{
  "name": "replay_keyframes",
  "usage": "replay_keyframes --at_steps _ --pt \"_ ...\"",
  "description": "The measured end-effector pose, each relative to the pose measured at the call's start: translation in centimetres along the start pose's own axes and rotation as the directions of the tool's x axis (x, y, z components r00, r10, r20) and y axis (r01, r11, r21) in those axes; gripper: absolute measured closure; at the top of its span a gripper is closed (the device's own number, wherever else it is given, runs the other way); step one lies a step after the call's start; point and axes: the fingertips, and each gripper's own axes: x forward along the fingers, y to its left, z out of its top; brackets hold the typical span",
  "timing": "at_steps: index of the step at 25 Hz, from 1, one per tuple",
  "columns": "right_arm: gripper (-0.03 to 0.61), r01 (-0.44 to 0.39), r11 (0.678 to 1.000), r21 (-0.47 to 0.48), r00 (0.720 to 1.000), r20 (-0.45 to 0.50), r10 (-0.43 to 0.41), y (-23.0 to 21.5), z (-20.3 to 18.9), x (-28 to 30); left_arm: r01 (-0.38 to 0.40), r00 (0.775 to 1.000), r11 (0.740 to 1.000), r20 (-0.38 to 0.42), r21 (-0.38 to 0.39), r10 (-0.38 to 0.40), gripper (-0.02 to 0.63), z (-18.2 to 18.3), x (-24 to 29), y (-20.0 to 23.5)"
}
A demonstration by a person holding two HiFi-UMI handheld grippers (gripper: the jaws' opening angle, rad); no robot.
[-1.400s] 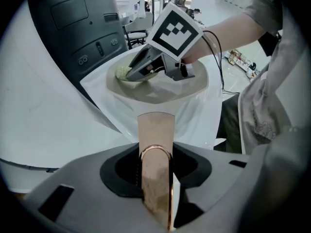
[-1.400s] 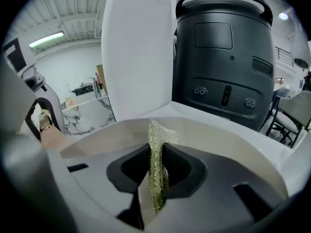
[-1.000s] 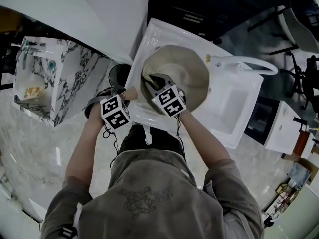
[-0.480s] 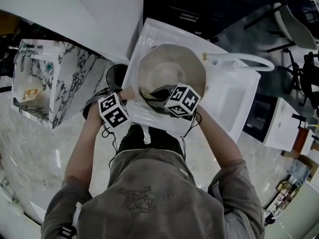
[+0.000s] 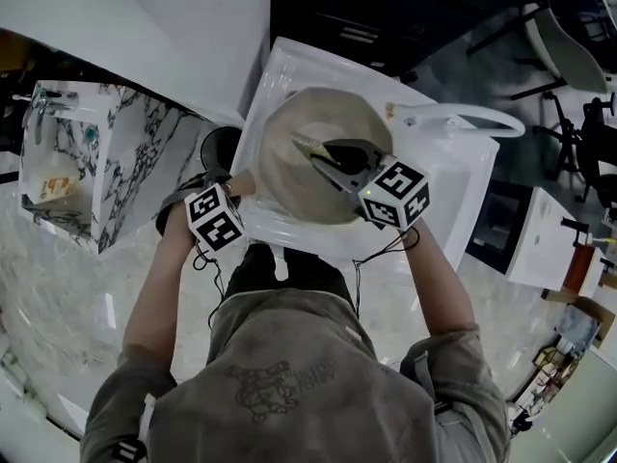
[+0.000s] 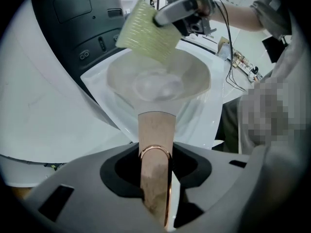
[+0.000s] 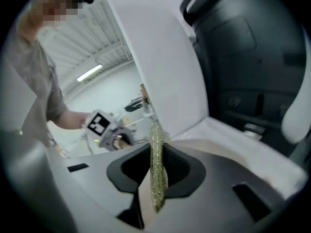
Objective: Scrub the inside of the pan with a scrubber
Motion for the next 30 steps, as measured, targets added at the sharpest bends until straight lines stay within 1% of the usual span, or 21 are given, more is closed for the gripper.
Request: replay_keyframes --at_steps 1,2,3,4,5,7,9,10,11,12,13,14,17,18,21,22,23,25,26,28,30 --pt "0.5 0.139 0.987 -0.074 0.99 0.042 -0.137 -2.0 1.1 -0.4 -0.001 1.0 1.0 0.0 -0.001 0.001 0.449 0.0 0.0 0.0" --pt "0.5 0.268 0.952 -0.15 0.963 0.07 -0.26 -3.9 1.8 -0.8 -0.001 1.0 1.0 -0.001 -0.002 0.001 0.449 0.0 0.0 0.0" --pt "0.499 0.374 0.904 -0.206 0.927 0.094 -0.362 -5.5 2.3 -1.0 0.0 1.0 1.0 0.0 -0.003 0.0 0.449 0.0 0.0 0.0" --pt "0.499 0.455 0.86 -0.232 0.891 0.112 -0.441 -6.9 2.6 -1.1 0.0 1.0 1.0 0.001 -0.003 0.0 0.449 0.0 0.0 0.0" --pt "0.499 0.514 0.826 -0.233 0.858 0.122 -0.499 -8.1 2.8 -1.2 0.001 1.0 1.0 0.001 -0.003 -0.001 0.449 -0.1 0.0 0.0" --pt "0.499 0.596 0.764 -0.247 0.801 0.117 -0.587 -10.1 2.6 -1.1 0.002 1.0 1.0 -0.001 -0.004 -0.002 0.449 -0.2 0.1 0.0" --pt "0.499 0.651 0.677 -0.344 0.741 0.092 -0.665 -11.6 1.7 -0.6 0.0 1.0 1.0 -0.002 -0.004 0.0 0.449 -0.2 0.1 0.0" --pt "0.499 0.662 0.636 -0.398 0.714 0.077 -0.696 -12.2 0.9 -0.2 0.0 1.0 1.0 -0.002 -0.004 0.0 0.449 -0.2 0.1 0.0" --pt "0.499 0.661 0.608 -0.44 0.698 0.061 -0.714 -12.7 0.1 0.3 0.0 1.0 1.0 -0.001 -0.005 0.0 0.449 -0.1 0.1 0.0" --pt "0.499 0.651 0.597 -0.469 0.693 0.046 -0.72 -13.0 -0.7 0.9 0.0 1.0 1.0 0.001 -0.005 0.0 0.449 -0.1 0.0 0.0" --pt "0.499 0.636 0.597 -0.488 0.697 0.031 -0.717 -13.1 -1.5 1.5 0.0 1.0 1.0 0.003 -0.006 0.0 0.449 -0.1 0.0 0.0" --pt "0.499 0.619 0.604 -0.502 0.705 0.016 -0.709 -13.0 -2.1 2.2 0.0 1.0 1.0 0.005 -0.006 0.0 0.449 -0.1 0.0 0.0" --pt "0.493 0.562 0.64 -0.524 0.731 -0.046 -0.681 -12.5 -3.3 3.9 0.0 1.0 1.0 0.004 -0.008 0.0 0.449 -0.2 0.1 0.0" --pt "0.492 0.547 0.647 -0.531 0.737 -0.062 -0.673 -12.5 -3.6 4.4 0.0 1.0 1.0 0.003 -0.008 0.0 0.451 -0.3 0.2 0.0" --pt "0.489 0.51 0.657 -0.555 0.747 -0.092 -0.658 -12.3 -4.5 5.3 -0.001 1.0 1.0 -0.001 -0.005 0.001 0.456 -0.3 0.3 -0.1" --pt "0.489 0.498 0.666 -0.556 0.753 -0.103 -0.65 -12.2 -4.8 5.6 -0.002 1.0 1.0 -0.002 -0.004 0.002 0.458 -0.3 0.3 -0.1" --pt "0.489 0.481 0.683 -0.55 0.763 -0.121 -0.635 -12.0 -5.2 5.9 0.0 1.0 1.0 -0.003 -0.004 0.0 0.459 -0.4 0.4 -0.1" --pt "0.491 0.427 0.736 -0.525 0.785 -0.189 -0.59 -11.3 -6.7 6.7 0.005 1.0 1.0 -0.003 -0.007 -0.005 0.461 -0.4 0.4 -0.1" --pt "0.491 0.394 0.758 -0.52 0.791 -0.229 -0.568 -10.8 -7.8 7.0 0.007 1.0 1.0 -0.001 -0.009 -0.007 0.462 -0.4 0.4 -0.1" --pt "0.494 0.326 0.789 -0.521 0.792 -0.304 -0.529 -9.7 -9.9 7.5 0.006 1.0 1.0 0.005 -0.01 -0.006 0.463 -0.3 0.4 -0.2" --pt "0.494 0.269 0.831 -0.487 0.797 -0.372 -0.476 -8.5 -11.8 7.6 0.005 1.0 1.0 0.007 -0.011 -0.005 0.463 -0.3 0.4 -0.2"
